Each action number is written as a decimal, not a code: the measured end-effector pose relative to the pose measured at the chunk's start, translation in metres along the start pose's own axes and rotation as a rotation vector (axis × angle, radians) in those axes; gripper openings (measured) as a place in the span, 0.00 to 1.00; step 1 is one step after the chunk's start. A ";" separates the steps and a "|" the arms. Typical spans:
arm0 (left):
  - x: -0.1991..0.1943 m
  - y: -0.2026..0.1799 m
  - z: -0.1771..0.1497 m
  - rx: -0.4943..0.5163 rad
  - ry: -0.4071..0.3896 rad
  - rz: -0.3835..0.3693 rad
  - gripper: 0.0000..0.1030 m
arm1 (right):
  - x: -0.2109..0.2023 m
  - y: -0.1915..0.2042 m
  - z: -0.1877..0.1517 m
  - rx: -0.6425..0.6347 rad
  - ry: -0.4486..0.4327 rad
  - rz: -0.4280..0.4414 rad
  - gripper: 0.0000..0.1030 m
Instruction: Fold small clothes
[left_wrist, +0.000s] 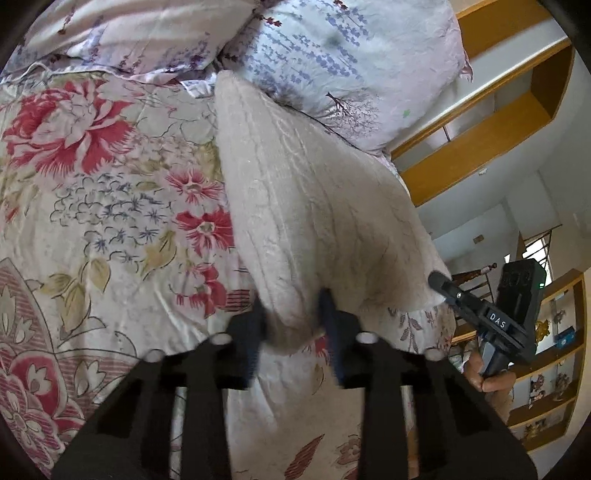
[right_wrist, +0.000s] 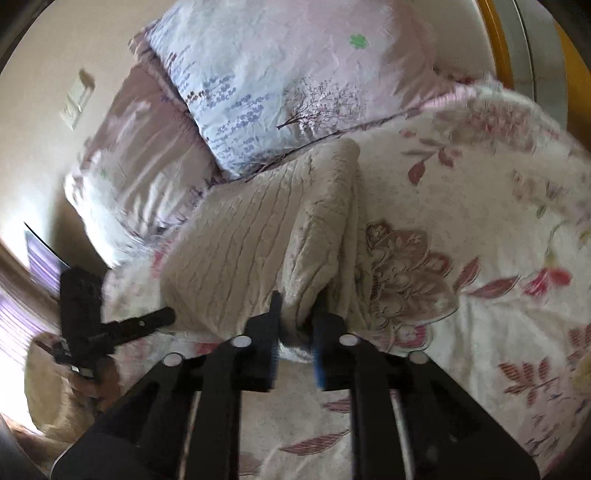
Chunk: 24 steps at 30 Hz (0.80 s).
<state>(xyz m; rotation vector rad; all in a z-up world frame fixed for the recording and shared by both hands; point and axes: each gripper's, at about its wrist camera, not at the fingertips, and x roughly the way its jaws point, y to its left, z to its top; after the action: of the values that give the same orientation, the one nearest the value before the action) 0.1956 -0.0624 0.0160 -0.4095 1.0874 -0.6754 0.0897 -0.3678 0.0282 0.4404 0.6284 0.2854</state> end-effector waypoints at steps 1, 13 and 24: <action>-0.001 -0.001 0.001 0.007 -0.003 0.000 0.18 | -0.008 0.006 0.002 -0.038 -0.048 -0.035 0.10; -0.001 0.006 -0.007 0.033 0.013 -0.009 0.17 | 0.013 -0.020 -0.012 -0.065 -0.018 -0.259 0.09; -0.011 0.001 0.020 0.015 -0.049 0.033 0.70 | 0.003 -0.037 0.032 0.219 -0.042 0.054 0.45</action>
<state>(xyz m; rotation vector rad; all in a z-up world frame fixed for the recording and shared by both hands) 0.2110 -0.0545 0.0314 -0.3925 1.0401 -0.6408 0.1164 -0.4085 0.0316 0.6724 0.6097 0.2590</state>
